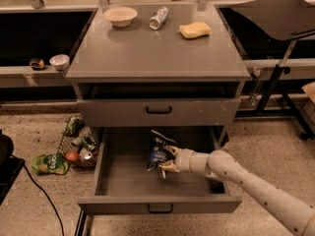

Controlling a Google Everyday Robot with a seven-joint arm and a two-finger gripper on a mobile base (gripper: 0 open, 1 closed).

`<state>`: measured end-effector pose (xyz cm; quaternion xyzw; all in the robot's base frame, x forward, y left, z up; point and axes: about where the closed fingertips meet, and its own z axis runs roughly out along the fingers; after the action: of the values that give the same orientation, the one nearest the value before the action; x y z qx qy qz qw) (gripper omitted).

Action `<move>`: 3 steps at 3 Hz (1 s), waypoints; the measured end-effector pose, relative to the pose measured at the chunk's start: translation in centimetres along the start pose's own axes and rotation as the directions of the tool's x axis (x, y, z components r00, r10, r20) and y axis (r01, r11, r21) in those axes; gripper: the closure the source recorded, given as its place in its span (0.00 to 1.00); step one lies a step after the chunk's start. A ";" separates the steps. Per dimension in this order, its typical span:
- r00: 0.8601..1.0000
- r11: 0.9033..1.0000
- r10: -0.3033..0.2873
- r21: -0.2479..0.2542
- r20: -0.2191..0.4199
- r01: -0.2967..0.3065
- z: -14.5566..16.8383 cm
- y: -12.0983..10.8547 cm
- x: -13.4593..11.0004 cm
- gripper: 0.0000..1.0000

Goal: Pick blue chip bag from middle drawer and place on counter

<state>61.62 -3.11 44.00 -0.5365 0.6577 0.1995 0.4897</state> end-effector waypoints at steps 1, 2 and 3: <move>0.991 0.997 -0.064 -0.030 0.118 0.068 -3.6 0.5 -3.0 1.00; 0.989 0.995 -0.077 -0.060 0.129 0.085 -3.7 1.4 -3.3 1.00; 0.989 0.995 -0.076 -0.058 0.129 0.084 -3.7 1.4 -3.3 1.00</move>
Offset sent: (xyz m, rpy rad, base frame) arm -0.0183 -0.0096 0.0336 0.0639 -0.0636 0.0740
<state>58.60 -3.86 48.06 -0.5640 0.5968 0.2339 0.5207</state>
